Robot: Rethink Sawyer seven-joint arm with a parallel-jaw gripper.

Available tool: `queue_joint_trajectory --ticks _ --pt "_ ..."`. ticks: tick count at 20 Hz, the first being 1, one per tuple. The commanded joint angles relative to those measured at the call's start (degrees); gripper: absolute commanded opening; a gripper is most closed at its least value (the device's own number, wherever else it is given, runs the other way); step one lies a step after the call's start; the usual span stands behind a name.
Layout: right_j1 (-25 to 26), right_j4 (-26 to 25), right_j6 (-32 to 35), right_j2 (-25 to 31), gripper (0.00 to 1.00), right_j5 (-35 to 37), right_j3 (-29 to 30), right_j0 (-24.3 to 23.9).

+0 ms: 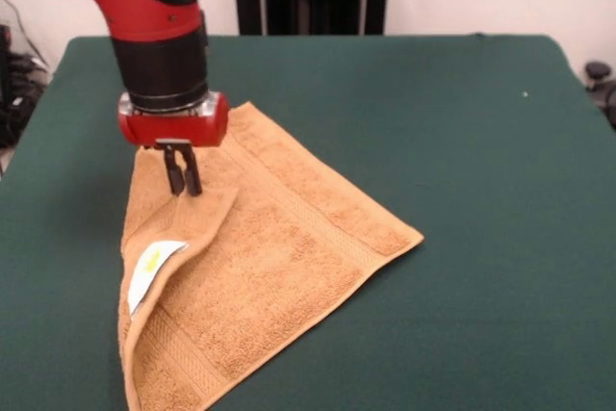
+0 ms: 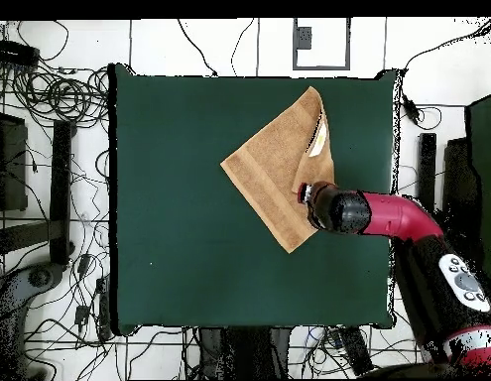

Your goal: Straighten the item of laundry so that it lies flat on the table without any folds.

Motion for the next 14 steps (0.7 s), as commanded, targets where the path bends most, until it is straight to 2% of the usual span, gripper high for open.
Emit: queue_joint_trajectory --ticks 1,5,8,11,14 --pt "1.26 3.89 -11.72 10.01 0.0 7.63 4.75 -4.57" --pt "5.8 5.56 -11.1 12.81 0.0 6.64 3.37 -8.13" --pt "11.42 7.35 -13.44 18.55 0.0 3.8 3.7 -13.88" --pt "15.57 7.64 -16.47 23.33 0.0 2.55 5.06 -19.92" --pt "22.16 7.46 -20.0 28.59 0.0 1.98 5.17 -26.02"
